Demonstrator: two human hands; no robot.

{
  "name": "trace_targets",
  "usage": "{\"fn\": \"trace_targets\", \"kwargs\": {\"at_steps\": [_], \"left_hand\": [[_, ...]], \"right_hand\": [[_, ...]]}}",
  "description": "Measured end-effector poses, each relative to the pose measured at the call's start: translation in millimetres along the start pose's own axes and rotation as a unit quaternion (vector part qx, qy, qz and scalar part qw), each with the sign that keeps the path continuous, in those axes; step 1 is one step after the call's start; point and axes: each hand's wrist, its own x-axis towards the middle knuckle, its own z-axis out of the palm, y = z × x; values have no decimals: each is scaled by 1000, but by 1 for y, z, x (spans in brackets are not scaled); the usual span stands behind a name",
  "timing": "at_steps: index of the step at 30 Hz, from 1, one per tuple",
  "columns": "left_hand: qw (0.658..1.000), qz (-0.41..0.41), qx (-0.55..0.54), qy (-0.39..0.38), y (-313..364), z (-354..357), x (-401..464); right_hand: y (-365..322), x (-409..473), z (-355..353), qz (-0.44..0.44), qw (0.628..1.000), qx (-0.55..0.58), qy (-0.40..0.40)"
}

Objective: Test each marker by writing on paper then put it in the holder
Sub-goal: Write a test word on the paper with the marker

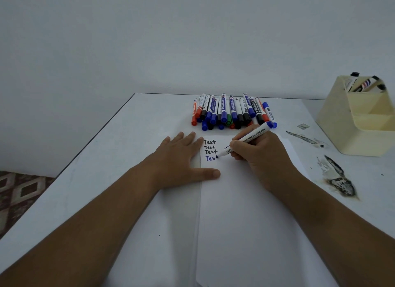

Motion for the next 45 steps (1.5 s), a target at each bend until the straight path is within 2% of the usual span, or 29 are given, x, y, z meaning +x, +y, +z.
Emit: {"fn": "trace_targets", "kwargs": {"at_steps": [22, 24, 29, 33, 39, 45], "left_hand": [[1000, 2, 8, -1, 0, 0, 0], [1000, 4, 12, 0, 0, -1, 0], [1000, 4, 7, -1, 2, -3, -3], [1000, 4, -3, 6, 4, -5, -5], [993, -8, -99, 67, 7, -13, -12], [971, 7, -139, 193, 18, -20, -19]], "right_hand": [[1, 2, 1, 3, 1000, 8, 16], [2, 2, 0, 9, 999, 38, 18], [0, 2, -3, 83, 968, 232, 45], [-4, 3, -3, 95, 955, 277, 41], [-5, 1, -5, 80, 955, 284, 26], [-11, -7, -7, 46, 961, 271, -39]]}}
